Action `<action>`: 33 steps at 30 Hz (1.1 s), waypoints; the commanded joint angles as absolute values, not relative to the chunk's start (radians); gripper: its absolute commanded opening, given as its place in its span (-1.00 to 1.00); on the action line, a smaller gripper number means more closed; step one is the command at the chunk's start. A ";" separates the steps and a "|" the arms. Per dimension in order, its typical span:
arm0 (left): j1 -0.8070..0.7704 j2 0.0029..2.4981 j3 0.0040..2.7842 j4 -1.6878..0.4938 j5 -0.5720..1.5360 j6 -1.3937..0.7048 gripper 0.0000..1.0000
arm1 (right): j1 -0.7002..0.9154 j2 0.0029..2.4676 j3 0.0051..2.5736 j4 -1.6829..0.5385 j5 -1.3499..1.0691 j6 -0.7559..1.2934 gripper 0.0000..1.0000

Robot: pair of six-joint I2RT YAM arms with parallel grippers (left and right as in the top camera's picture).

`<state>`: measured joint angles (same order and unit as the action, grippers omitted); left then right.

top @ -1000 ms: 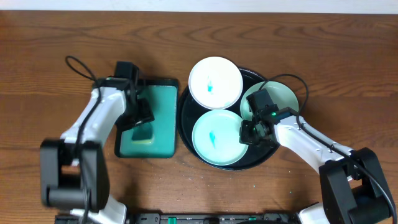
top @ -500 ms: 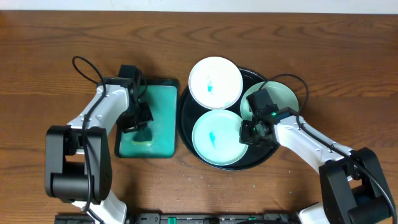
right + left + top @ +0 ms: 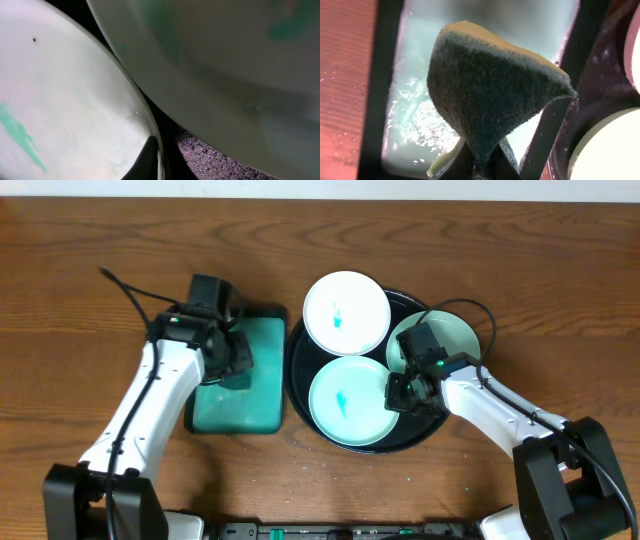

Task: Clean dirty plates on tray and stack at the side
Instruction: 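Carry the sponge with the left gripper onto the front plate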

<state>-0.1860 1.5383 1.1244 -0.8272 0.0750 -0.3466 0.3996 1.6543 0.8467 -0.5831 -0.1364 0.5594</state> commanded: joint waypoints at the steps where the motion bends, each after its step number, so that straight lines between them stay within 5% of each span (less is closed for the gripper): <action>1: -0.227 1.564 1.134 -0.824 0.036 -0.342 -0.86 | 0.401 1.703 0.838 -0.553 -0.083 0.579 -0.97; 9: -0.365 1.577 1.124 -0.734 0.318 -0.467 -0.86 | 0.401 1.703 0.838 -0.553 -0.082 0.579 -0.97; 22: -0.663 1.833 1.107 -0.400 0.487 -0.728 -0.86 | 0.401 1.704 0.838 -0.555 -0.083 0.579 -0.97; 27: -0.658 1.894 1.107 -0.405 0.417 -0.728 -0.85 | 0.401 1.703 0.838 -0.558 -0.083 0.579 -0.98; 33: -0.645 1.895 1.126 -0.599 0.020 -0.727 -0.86 | 0.401 1.703 0.838 -0.557 -0.083 0.579 -0.97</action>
<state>-0.6651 1.8675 1.1477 -0.5194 0.3363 -0.7136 0.3996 1.6547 0.8467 -0.5789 -0.1345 0.5594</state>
